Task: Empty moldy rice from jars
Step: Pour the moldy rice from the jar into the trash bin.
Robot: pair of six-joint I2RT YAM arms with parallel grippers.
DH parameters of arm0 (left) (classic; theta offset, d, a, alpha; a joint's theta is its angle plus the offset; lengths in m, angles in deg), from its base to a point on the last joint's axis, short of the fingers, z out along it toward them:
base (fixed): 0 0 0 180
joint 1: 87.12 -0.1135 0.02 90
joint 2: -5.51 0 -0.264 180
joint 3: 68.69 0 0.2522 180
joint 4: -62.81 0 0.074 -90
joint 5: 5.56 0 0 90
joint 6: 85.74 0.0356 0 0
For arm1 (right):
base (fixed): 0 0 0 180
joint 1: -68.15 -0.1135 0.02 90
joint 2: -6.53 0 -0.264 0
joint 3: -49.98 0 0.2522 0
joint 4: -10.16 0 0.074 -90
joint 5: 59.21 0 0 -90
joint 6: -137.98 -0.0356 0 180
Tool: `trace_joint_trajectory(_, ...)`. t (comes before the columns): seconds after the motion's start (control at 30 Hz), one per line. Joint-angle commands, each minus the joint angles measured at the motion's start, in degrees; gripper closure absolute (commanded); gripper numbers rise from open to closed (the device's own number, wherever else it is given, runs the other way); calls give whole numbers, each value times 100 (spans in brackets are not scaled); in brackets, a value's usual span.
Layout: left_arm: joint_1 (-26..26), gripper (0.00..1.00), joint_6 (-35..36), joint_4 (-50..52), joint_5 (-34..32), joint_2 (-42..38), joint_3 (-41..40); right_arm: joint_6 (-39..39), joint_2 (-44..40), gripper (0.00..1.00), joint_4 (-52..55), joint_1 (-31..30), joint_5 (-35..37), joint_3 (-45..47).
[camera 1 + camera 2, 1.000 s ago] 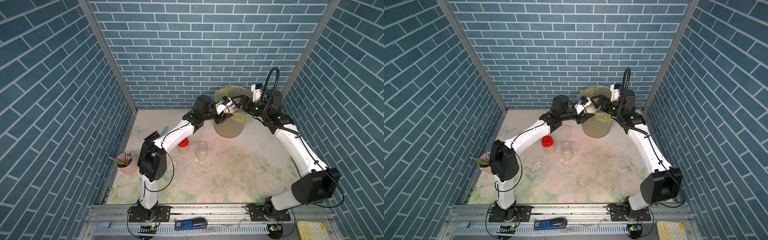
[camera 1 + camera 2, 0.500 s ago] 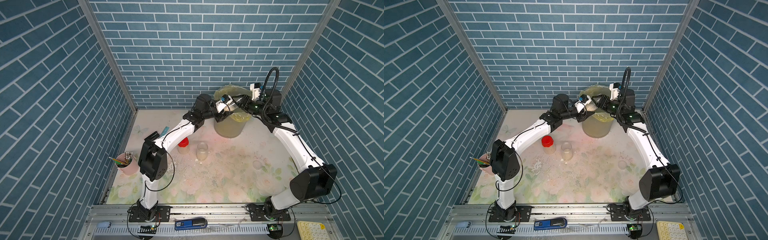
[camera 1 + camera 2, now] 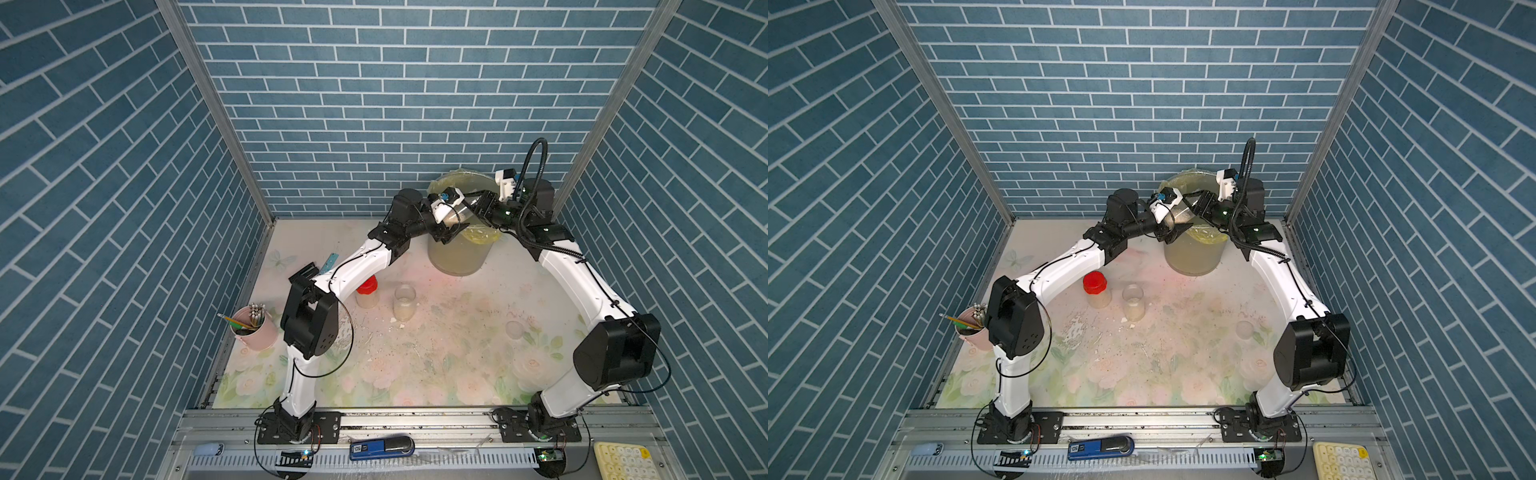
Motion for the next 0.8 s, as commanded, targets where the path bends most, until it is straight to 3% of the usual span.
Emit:
trace_joint_trajectory(0.0,-54,0,-3,-284,-36,-19,119,-406,190,83,-400,122,194,-255)
trace_joint_trajectory(0.23,-99,0,-47,-531,-193,-231,-44,-1750,605,87,-1088,291,137,-388)
trace_joint_trajectory(0.37,-113,0,-239,-1068,-442,-537,-549,-2582,819,89,-1768,370,69,-310)
trace_joint_trajectory(0.63,-109,0,-1605,-2837,-875,-695,-1474,-3888,899,92,-2641,367,327,-137)
trace_joint_trajectory(0.77,-107,0,-2400,-3477,-1453,-550,-1564,-4340,754,92,-2743,379,556,49)
